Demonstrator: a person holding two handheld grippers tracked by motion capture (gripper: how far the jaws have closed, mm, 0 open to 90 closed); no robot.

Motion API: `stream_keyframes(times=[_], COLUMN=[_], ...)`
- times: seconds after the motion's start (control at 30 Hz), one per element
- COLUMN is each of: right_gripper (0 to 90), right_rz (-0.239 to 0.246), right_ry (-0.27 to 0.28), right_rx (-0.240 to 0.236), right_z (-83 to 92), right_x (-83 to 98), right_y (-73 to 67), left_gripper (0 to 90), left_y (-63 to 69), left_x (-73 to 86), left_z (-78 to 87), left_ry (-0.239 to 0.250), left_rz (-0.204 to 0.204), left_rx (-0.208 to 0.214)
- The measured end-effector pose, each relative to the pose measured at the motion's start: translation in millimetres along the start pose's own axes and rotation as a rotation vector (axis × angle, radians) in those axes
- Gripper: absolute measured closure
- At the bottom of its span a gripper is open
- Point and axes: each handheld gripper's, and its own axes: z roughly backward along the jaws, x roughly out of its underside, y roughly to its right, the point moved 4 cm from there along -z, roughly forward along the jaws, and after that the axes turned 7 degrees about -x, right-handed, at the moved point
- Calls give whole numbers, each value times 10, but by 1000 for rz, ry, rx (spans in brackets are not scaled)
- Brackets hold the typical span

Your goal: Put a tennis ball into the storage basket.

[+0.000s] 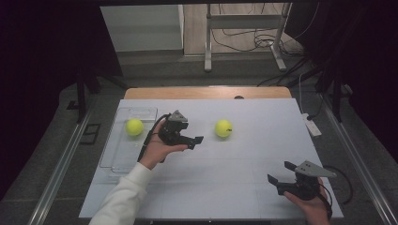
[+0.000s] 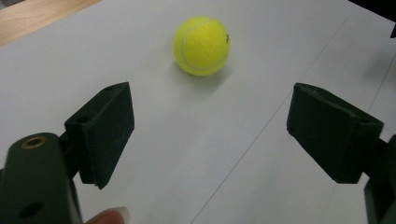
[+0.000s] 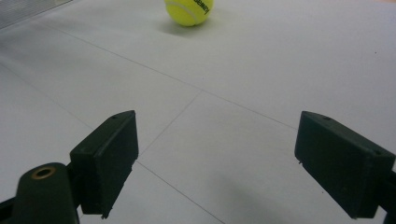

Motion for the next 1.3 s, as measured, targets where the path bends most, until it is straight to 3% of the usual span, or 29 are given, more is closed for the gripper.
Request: stream_keyframes(times=[1.3], right_gripper=[140], right_rz=[-4], right_ry=[-1], right_rx=[6], right_z=[4], right_x=[7], right_y=[17], left_gripper=[157], left_y=[100], left_x=[-163], left_z=[-398], left_ry=[-61], left_rz=[-18], left_rx=[23])
